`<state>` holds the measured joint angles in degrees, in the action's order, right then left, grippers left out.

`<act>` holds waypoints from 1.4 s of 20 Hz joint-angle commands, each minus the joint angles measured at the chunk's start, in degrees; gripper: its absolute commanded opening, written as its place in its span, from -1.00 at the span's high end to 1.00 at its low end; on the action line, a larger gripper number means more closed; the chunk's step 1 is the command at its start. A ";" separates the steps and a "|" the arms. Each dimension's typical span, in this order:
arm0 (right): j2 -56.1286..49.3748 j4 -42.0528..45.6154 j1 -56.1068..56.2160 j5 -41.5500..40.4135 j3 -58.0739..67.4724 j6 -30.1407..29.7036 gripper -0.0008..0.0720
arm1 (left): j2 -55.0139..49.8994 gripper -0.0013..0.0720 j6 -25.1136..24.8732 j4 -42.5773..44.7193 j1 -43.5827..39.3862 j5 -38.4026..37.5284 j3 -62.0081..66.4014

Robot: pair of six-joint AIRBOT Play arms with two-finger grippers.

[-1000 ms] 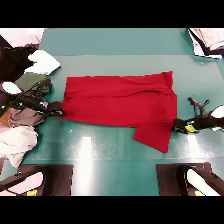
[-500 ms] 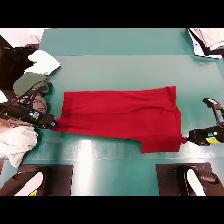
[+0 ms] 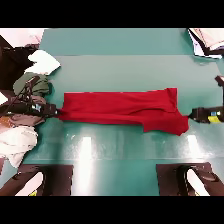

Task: Fold the shirts.

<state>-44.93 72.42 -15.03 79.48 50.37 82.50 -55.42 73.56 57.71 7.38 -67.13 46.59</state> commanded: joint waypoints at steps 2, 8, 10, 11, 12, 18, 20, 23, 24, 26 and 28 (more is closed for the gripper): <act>-12.26 -0.90 0.33 -5.18 6.73 -0.76 0.95 | -4.83 0.91 -0.07 -2.56 0.04 7.80 1.29; -24.22 -0.79 5.53 -9.55 12.76 -1.18 0.94 | -15.30 0.91 -0.07 -2.91 0.04 9.73 7.13; -27.82 -0.85 7.15 -11.21 14.93 -1.11 0.94 | -18.53 0.90 0.00 -3.54 0.04 10.40 9.73; -29.46 -0.87 7.69 -11.63 16.20 -1.05 0.94 | -19.61 0.90 0.17 -5.33 0.04 11.52 10.58; -31.01 -0.87 8.09 -11.63 17.68 -0.09 0.94 | -20.17 0.35 0.17 -7.61 0.04 13.18 10.99; -34.45 -2.84 5.68 -9.86 24.24 0.31 -0.17 | -20.11 -0.97 1.36 -17.40 0.04 18.23 15.21; -34.45 -5.66 2.19 -6.88 23.74 -3.23 -0.17 | -20.11 -0.97 0.94 -17.25 0.04 14.36 17.00; -34.51 -12.31 -5.22 -3.78 19.17 -9.16 -0.52 | -20.11 -0.65 0.96 -17.20 0.04 8.98 17.20; -34.51 -13.70 -7.54 -4.02 17.09 -10.56 -0.76 | -20.11 0.20 0.76 -17.22 0.04 7.48 17.20; -35.39 -16.55 -11.28 -3.74 13.60 -13.75 -0.77 | -20.11 0.88 -2.64 -17.22 -0.13 4.87 17.20; -37.97 -19.56 -13.40 -1.90 11.56 -18.38 -0.77 | -20.11 0.88 -2.62 -17.05 -1.29 3.10 17.20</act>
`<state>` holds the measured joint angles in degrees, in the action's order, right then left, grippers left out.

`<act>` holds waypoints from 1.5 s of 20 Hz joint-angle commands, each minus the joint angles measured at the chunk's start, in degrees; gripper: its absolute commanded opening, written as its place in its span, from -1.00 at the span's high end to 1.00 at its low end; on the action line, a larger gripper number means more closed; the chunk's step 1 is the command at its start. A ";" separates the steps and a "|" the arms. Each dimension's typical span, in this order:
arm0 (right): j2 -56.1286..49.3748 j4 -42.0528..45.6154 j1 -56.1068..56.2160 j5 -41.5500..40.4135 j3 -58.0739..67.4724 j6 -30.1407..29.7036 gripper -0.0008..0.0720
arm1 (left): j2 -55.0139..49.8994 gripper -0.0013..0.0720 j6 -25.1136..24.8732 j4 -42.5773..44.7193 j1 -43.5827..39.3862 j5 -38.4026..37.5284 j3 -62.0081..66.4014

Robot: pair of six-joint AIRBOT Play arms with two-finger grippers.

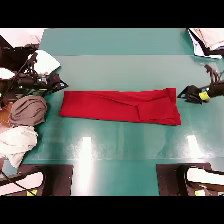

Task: Fold the shirts.

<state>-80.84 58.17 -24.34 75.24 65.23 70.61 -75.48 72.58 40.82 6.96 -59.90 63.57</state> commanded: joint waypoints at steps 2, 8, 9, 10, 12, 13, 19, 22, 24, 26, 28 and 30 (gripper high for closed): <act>-5.33 -6.64 -4.46 2.78 -3.85 -10.43 -0.77 | -0.04 0.91 -1.64 0.24 -3.21 -5.16 0.20; -11.87 -10.82 -4.44 2.69 -3.74 -15.72 -0.76 | -0.09 0.91 -0.37 3.28 -10.86 -4.81 0.20; -12.70 -11.28 -4.17 2.99 -3.74 -16.00 -0.75 | -0.09 0.90 -0.37 3.34 -11.82 -4.07 0.20; -13.25 -12.02 -3.61 2.97 -3.74 -16.68 -0.73 | -0.09 0.90 -0.35 3.37 -12.59 -3.67 0.20; -13.40 -12.11 -1.62 1.92 -3.72 -16.85 -0.58 | -0.09 0.90 0.20 3.43 -14.03 -3.08 0.17; -13.40 -12.13 -0.37 0.96 -3.67 -16.85 -0.46 | -0.09 0.90 0.79 4.17 -14.62 -3.17 0.17; -12.79 -12.15 3.21 0.81 -3.67 -18.51 0.94 | -0.11 0.91 3.13 8.94 -16.92 -3.72 0.17; -8.90 -16.13 3.87 1.01 -3.54 -18.51 0.95 | -0.11 0.91 4.11 10.29 -19.76 -0.61 0.17; -5.60 -20.85 5.07 1.99 -1.42 -17.99 0.96 | -1.99 0.91 4.09 10.27 -22.45 1.92 1.66; -2.97 -20.92 8.22 4.59 3.93 -14.08 0.96 | -6.62 0.91 4.09 10.23 -24.81 1.25 5.18; -0.52 -21.00 12.50 5.95 10.23 -10.99 0.95 | -13.11 0.91 4.09 10.12 -27.47 0.57 10.05; 0.87 -20.98 16.96 5.75 16.35 -7.87 0.96 | -18.93 0.91 4.13 9.97 -29.92 0.50 14.29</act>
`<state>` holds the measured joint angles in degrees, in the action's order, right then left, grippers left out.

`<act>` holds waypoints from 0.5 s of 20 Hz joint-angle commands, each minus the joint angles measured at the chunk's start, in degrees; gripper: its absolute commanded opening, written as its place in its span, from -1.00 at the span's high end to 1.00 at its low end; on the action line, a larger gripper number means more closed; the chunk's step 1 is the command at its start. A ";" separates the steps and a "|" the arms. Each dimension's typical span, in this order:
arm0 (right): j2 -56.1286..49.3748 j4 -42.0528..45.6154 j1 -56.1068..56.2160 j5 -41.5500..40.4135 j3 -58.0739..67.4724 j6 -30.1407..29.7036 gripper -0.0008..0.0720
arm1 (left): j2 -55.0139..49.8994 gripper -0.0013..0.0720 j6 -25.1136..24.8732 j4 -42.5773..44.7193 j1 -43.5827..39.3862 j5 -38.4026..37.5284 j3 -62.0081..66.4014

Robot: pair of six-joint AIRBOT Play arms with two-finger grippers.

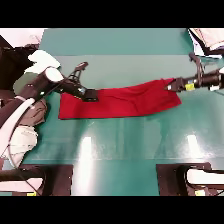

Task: Fold the shirts.

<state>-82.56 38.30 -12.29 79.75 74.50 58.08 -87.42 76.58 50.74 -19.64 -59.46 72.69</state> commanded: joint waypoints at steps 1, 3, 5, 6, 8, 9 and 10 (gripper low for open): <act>2.78 -1.11 7.23 1.27 10.62 7.08 0.95 | -9.77 0.91 0.15 -0.20 -4.46 0.11 7.30; 2.69 -0.70 11.93 1.25 16.59 10.97 0.95 | -14.36 0.91 1.44 -1.07 -6.01 0.50 11.41; 1.62 -0.61 16.17 1.42 21.44 13.44 0.96 | -18.10 0.91 1.49 -3.08 -6.88 0.31 16.00; 0.79 -0.63 18.12 1.53 23.74 14.43 0.96 | -19.10 0.91 1.53 -3.37 -6.93 0.50 17.59; -1.22 -0.63 21.51 1.57 27.89 15.56 0.95 | -19.85 0.91 2.75 -3.17 -6.91 1.29 18.86; -2.36 -0.59 22.86 1.62 29.75 15.87 0.95 | -19.85 0.91 2.71 -2.80 -6.91 1.64 18.86; -3.69 -0.57 24.20 1.81 31.63 16.46 0.96 | -19.85 0.91 2.71 -2.27 -6.91 1.64 18.86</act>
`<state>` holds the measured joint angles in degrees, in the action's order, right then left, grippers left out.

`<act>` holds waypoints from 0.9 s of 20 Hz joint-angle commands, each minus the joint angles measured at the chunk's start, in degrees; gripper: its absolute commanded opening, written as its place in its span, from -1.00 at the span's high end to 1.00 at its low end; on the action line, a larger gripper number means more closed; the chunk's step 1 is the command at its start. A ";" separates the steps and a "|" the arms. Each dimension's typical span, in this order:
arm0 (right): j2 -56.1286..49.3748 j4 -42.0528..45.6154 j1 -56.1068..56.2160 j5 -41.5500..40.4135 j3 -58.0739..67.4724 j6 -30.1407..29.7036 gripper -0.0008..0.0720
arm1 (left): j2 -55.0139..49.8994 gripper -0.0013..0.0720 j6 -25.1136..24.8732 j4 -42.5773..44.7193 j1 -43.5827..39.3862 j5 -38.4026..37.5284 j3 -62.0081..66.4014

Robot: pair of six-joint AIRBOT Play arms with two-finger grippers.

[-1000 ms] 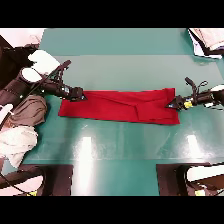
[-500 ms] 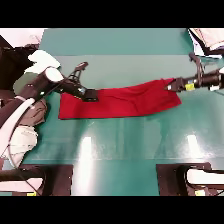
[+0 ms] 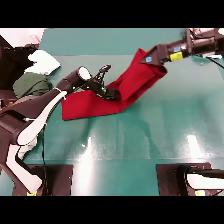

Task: Fold the shirts.

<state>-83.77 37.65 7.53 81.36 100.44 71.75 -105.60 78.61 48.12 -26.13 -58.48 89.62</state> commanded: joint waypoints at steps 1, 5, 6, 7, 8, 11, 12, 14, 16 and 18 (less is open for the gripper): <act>-3.69 0.11 5.44 0.28 7.15 2.93 0.95 | -1.66 0.91 0.68 0.98 -0.42 0.63 1.92; -6.99 0.09 7.74 0.39 9.90 3.43 0.95 | -1.46 0.91 0.50 2.19 1.22 -3.30 2.36; -7.39 0.00 7.76 0.35 10.21 3.43 0.95 | -1.09 0.91 0.48 2.78 2.14 -4.98 2.38; -7.67 0.00 8.00 0.15 10.38 3.45 0.95 | -0.46 0.91 0.48 3.52 3.32 -6.78 2.38; -7.74 0.11 8.00 -0.22 10.23 3.45 0.95 | 0.39 0.91 0.48 4.83 4.74 -8.57 2.38; -8.07 0.02 8.72 -0.83 10.21 3.43 0.95 | 5.29 0.91 0.42 9.79 9.38 -12.13 2.38; -8.33 0.07 9.62 -1.33 10.21 3.43 0.96 | 7.34 0.91 0.42 11.39 11.15 -13.16 2.38; -9.53 0.07 11.61 -2.58 10.23 3.41 0.95 | 12.04 0.91 -1.05 14.03 15.32 -15.47 2.38; -11.34 0.09 14.29 -4.00 10.23 3.39 0.96 | 16.83 0.91 -1.31 16.63 19.71 -18.51 2.38; -13.66 0.09 17.46 -6.05 10.23 3.06 0.95 | 21.09 0.91 -2.56 18.16 24.09 -21.90 2.38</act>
<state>-95.02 37.71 21.50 77.93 110.61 75.11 -90.21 77.54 62.57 -7.62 -75.37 91.94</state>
